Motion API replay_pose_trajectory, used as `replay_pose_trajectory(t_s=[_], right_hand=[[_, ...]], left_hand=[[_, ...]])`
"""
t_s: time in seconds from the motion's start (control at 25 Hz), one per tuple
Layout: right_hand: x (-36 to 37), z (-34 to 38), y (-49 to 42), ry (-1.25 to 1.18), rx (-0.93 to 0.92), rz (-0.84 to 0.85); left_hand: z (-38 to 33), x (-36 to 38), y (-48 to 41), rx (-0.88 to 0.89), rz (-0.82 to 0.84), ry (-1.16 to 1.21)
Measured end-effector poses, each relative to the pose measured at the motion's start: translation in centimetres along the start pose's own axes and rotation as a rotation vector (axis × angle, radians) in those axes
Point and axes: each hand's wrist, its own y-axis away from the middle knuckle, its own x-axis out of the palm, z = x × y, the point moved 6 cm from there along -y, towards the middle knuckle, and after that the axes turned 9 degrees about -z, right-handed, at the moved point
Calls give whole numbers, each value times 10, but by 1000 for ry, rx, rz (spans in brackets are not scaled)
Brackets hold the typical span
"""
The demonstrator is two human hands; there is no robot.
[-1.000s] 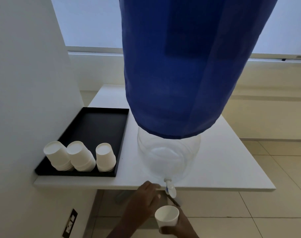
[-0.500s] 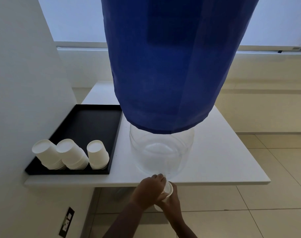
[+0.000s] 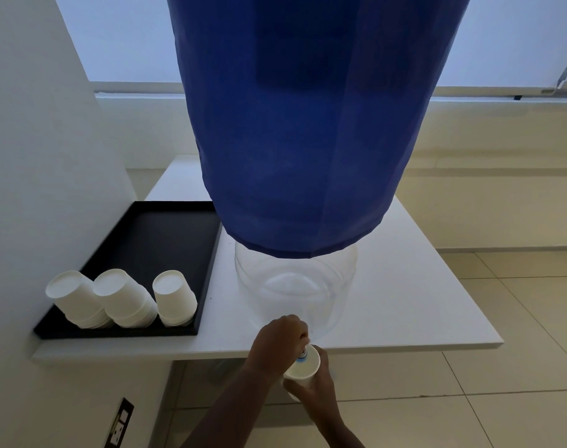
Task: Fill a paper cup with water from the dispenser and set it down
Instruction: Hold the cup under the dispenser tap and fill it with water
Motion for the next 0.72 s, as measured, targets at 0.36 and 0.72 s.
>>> replay_pose_trajectory(t_s=[0.36,0.72], right_hand=[[-1,-5,4,-6,16,17],[-4,-5,4,-7,10,-11]], left_hand=[[-7,0,-8,-102,9,-7],[-8,-3,-6,-118,-18,21]])
